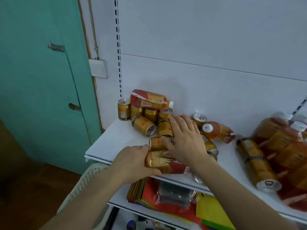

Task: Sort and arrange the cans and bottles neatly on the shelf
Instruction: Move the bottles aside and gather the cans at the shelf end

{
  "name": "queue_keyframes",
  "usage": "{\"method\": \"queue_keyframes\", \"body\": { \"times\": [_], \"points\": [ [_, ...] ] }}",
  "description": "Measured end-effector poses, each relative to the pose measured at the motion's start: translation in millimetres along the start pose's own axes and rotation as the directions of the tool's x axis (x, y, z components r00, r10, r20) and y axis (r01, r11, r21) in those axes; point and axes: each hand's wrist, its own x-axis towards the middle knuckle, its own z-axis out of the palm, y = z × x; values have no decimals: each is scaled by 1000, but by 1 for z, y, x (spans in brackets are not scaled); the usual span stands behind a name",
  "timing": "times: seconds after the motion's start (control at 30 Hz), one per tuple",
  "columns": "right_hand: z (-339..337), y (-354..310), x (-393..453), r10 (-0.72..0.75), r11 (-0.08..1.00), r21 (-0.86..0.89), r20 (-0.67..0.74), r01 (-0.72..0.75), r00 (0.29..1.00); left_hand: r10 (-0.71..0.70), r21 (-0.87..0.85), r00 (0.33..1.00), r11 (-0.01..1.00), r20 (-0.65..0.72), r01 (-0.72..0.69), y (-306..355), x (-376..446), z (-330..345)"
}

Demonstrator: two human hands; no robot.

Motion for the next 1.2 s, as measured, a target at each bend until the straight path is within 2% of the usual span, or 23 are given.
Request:
{"method": "queue_keyframes", "body": {
  "times": [0.13, 0.3, 0.43, 0.7, 0.83, 1.03, 1.2],
  "points": [
    [-7, -10, 0, 92, 996, 2, -26, -92, 995, 120, -90, 991, 988, -61, -125, -14, -5, -22],
    [-19, -12, 11, 169, 986, 1, -54, -169, 984, 290, -87, 950, 950, -115, -300, -41, -2, -66],
    [-19, -14, 29, 193, 981, 10, -58, -193, 979, 327, -95, 938, 936, -117, -338, -61, 9, -93],
    [3, -7, 89, 164, 986, 14, 16, -164, 986, 271, -184, 954, 939, -132, -292, -85, 29, -111],
    [14, -2, 123, 139, 989, 38, 56, -141, 989, 161, -298, 972, 932, -170, -206, -97, 40, -107],
    [26, -3, 160, 120, 992, 33, 96, -124, 988, -18, -501, 969, 858, -247, -112, -106, 46, -83],
    [29, 6, 176, 166, 985, 30, 110, -170, 980, -52, -552, 986, 833, -155, -43, -111, 43, -64]
  ]
}}
